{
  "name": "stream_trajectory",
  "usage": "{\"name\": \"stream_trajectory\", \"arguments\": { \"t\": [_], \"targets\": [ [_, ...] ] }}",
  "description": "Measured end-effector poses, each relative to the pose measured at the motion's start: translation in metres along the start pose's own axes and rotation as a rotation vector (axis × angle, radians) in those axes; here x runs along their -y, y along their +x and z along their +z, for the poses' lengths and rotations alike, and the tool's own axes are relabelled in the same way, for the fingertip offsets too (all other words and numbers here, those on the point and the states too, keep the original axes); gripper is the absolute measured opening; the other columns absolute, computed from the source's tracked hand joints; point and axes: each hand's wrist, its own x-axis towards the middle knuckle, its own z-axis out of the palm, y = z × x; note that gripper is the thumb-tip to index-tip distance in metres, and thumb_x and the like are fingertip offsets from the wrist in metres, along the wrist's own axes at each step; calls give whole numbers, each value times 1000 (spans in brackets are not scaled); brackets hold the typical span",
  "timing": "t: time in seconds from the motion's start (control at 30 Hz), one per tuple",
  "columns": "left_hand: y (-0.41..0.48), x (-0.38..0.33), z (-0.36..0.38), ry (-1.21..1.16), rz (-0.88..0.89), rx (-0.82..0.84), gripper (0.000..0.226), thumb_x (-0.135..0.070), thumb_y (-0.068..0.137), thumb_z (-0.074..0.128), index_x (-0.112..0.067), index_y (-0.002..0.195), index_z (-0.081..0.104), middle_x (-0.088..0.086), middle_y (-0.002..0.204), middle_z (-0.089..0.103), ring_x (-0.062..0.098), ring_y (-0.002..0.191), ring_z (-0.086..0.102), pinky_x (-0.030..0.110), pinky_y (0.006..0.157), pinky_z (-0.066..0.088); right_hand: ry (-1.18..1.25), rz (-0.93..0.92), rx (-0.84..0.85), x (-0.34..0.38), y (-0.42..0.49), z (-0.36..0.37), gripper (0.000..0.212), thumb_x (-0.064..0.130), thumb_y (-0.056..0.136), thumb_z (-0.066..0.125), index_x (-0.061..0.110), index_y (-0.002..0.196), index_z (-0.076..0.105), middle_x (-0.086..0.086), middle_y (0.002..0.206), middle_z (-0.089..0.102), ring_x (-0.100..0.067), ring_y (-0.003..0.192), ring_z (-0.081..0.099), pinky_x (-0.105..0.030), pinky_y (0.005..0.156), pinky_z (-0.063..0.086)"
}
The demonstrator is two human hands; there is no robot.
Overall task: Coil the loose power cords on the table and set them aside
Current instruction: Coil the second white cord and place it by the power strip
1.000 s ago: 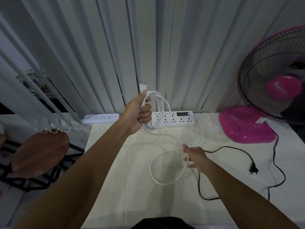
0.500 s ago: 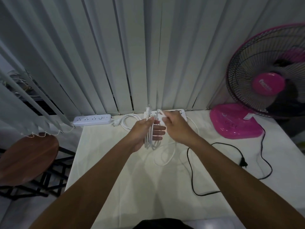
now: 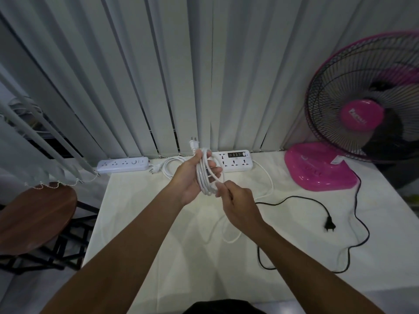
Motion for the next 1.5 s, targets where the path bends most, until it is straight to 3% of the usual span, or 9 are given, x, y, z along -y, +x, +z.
{"name": "stream_trajectory", "arguments": {
  "t": [0.17, 0.23, 0.37, 0.63, 0.8, 0.97, 1.27, 1.4, 1.5],
  "targets": [
    [1, 8, 15, 128, -14, 78, 48, -43, 102, 44, -5, 127, 62, 14, 107, 75, 29, 93, 73, 42, 85, 60, 55, 14, -1, -2, 5, -5, 41, 49, 104, 37, 38, 66, 50, 5, 52, 54, -7, 47, 49, -17, 48, 35],
    [2, 11, 20, 129, -23, 82, 47, -44, 101, 46, -6, 124, 64, 12, 92, 75, 28, 84, 73, 43, 88, 54, 85, 10, 55, -8, 5, -7, 44, 50, 104, 38, 38, 64, 50, 11, 56, 59, -3, 50, 53, -13, 51, 37],
    [4, 18, 30, 120, 8, 34, 37, -43, 103, 44, -12, 94, 60, 2, 55, 48, 17, 50, 47, 36, 66, 48, 128, 8, 196, -34, -3, -13, 44, 55, 102, 38, 31, 68, 51, 11, 48, 50, -5, 41, 42, -15, 46, 31],
    [12, 4, 48, -146, 68, 30, 39, -39, 105, 35, -20, 75, 51, -9, 40, 27, 6, 32, 22, 21, 40, 19, 164, 188, 341, -103, -28, -30, 36, 47, 105, 36, 26, 79, 51, -2, 62, 58, -12, 59, 55, -36, 63, 49],
    [8, -2, 56, -203, 103, 67, 41, -38, 105, 33, -19, 74, 52, -8, 37, 27, 6, 28, 22, 21, 39, 13, 143, 212, 427, -119, -40, -29, 42, 51, 103, 33, 24, 81, 57, 4, 73, 65, 1, 51, 47, -15, 55, 38],
    [1, -2, 62, -245, 139, 63, 42, -38, 105, 34, -19, 73, 54, -8, 37, 28, 6, 28, 21, 21, 39, 12, 153, 251, 481, -125, -40, -16, 30, 39, 106, 39, 26, 89, 60, 32, 79, 64, 11, 65, 55, -3, 61, 38],
    [-14, -28, 56, -326, 186, 106, 40, -37, 105, 33, -19, 73, 51, -8, 36, 30, 6, 29, 23, 21, 39, 16, 39, 188, 469, -122, -24, 5, 24, 27, 107, 40, 27, 96, 62, 13, 105, 67, 8, 92, 58, -2, 76, 35],
    [-14, -47, 42, -310, 154, 166, 38, -35, 105, 33, -20, 75, 50, -9, 35, 30, 6, 28, 23, 20, 38, 18, 35, 239, 375, -121, -23, 18, 26, 21, 107, 39, 22, 105, 66, 13, 108, 66, -6, 106, 59, -14, 90, 39],
    [-13, -59, 31, -227, 87, 202, 37, -36, 104, 36, -20, 75, 51, -9, 35, 29, 7, 29, 19, 20, 38, 16, -76, 181, 329, -122, -5, 14, 26, 24, 106, 47, 17, 103, 71, 11, 101, 73, -8, 96, 63, -33, 112, 31]
  ]
}}
